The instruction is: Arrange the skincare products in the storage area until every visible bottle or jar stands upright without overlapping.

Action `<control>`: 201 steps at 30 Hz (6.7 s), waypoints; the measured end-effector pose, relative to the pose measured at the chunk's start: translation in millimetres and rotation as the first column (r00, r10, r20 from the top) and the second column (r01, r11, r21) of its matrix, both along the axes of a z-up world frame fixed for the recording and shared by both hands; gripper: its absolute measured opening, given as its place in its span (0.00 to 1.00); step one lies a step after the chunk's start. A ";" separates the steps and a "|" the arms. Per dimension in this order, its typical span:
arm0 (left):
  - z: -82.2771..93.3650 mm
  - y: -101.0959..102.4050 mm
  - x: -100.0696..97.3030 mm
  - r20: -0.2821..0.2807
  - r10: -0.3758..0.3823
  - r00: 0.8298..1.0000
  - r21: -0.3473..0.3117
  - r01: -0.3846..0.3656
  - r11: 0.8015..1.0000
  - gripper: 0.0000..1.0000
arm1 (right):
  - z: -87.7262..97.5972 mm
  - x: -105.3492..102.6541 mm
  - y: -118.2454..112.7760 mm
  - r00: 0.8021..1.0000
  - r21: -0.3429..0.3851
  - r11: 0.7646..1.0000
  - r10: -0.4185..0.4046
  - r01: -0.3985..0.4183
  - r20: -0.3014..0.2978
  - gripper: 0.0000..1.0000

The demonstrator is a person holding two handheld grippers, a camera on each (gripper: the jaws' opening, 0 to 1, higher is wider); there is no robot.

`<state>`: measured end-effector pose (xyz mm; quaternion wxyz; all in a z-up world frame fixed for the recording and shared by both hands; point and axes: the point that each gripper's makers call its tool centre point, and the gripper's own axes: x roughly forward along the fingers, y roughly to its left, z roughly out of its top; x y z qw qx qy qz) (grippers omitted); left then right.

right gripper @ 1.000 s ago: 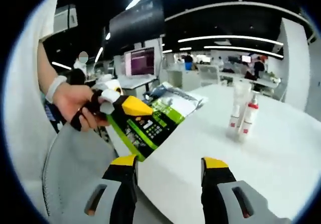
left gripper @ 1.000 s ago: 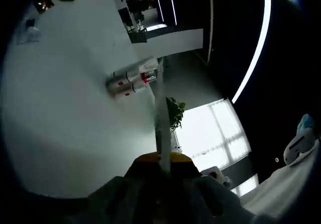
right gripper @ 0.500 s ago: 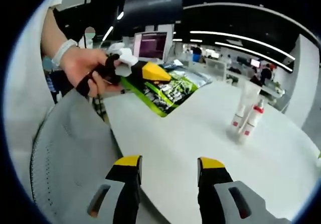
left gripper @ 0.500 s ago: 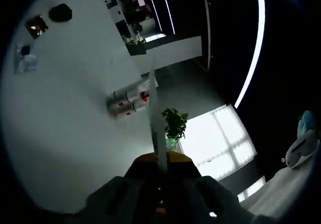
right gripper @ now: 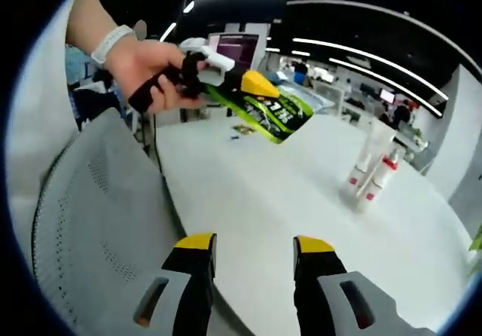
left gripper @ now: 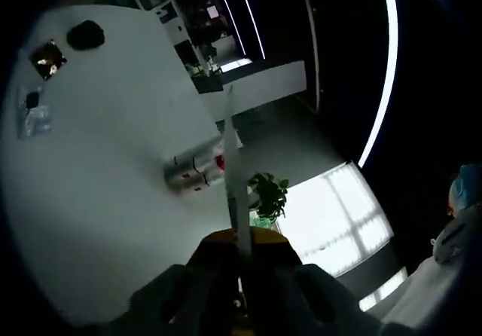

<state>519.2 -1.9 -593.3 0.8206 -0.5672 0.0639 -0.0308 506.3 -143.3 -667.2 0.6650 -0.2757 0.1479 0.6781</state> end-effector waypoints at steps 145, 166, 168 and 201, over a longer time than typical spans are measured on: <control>-99.1 103.9 71.2 -0.655 0.003 0.756 0.636 0.549 0.542 0.50 | -19.3 -5.4 -6.8 0.992 -0.102 0.992 0.086 -0.076 0.094 0.31; -131.8 184.5 -77.4 -0.775 0.226 0.591 0.586 0.536 0.608 0.53 | -26.9 -11.3 -8.6 0.991 -0.141 0.984 0.117 -0.108 0.057 0.30; -140.8 183.0 -70.0 -0.794 0.206 0.571 0.573 0.592 0.567 0.54 | -27.1 -11.1 -8.6 0.992 -0.140 0.984 0.116 -0.108 0.053 0.30; -159.4 162.5 -73.4 -0.856 0.050 0.514 0.472 0.740 0.478 0.35 | -31.3 -14.2 -8.6 0.992 -0.166 0.979 0.125 -0.117 0.036 0.29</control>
